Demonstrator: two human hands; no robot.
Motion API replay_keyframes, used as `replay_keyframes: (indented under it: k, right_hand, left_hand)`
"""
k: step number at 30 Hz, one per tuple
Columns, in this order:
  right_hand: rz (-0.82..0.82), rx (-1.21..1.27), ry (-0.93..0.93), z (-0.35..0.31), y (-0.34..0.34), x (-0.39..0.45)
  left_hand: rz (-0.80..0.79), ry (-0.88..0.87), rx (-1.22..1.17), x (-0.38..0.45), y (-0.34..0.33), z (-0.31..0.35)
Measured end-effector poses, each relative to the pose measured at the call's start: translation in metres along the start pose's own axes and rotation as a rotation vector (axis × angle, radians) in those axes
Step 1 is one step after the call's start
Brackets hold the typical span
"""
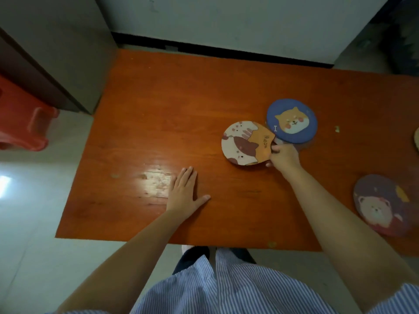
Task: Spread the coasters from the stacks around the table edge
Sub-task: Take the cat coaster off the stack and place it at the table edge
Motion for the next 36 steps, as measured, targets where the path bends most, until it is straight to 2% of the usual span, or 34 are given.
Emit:
replay_keyframes:
  k: [4, 7, 10, 16, 19, 21, 24, 28, 31, 36]
  right_hand:
    - [-0.220, -0.185, 0.236, 0.003, -0.013, -0.044]
    - [-0.364, -0.298, 0.337, 0.002, -0.022, -0.063]
    - [-0.390, -0.354, 0.355, -0.002, -0.025, -0.062]
    - [-0.418, -0.400, 0.418, -0.016, -0.017, -0.038]
    - [-0.438, -0.440, 0.466, -0.020, -0.020, -0.030]
    - [-0.416, -0.456, 0.488, -0.020, -0.025, -0.028]
    - [-0.264, -0.363, 0.505, -0.019, -0.027, -0.030]
    - [-0.042, -0.197, 0.453, -0.008, -0.026, -0.038]
    - [-0.036, -0.226, 0.322, 0.016, -0.026, -0.043]
    - [-0.054, -0.205, 0.354, 0.031, -0.028, -0.064]
  left_hand:
    - [0.111, 0.035, -0.198, -0.014, 0.017, -0.011]
    - [0.133, 0.006, -0.150, -0.018, 0.027, -0.011]
    - [0.067, -0.003, -0.106, -0.015, 0.027, -0.001]
    - [0.000, 0.118, -0.096, 0.007, 0.025, 0.030]
    - [-0.086, 0.141, -0.119, 0.013, 0.017, 0.051]
    - [-0.091, 0.255, -0.173, 0.013, 0.014, 0.052]
    - [-0.045, 0.520, -0.417, 0.011, 0.013, 0.043]
    - [-0.081, 0.504, -0.504, 0.009, 0.008, 0.041]
    - [-0.078, 0.490, -0.421, 0.000, 0.008, 0.032]
    - [-0.064, 0.444, -0.277, -0.013, 0.009, 0.027]
Point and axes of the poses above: each hand's wrist, its own x-axis towards the middle knuckle, its own y-axis out of the back of the hand, z = x × y, the point moved 6 cm from there along x, towards the middle knuckle, and after that the axes turned 8 degrees about z, right-handed, at the moved point
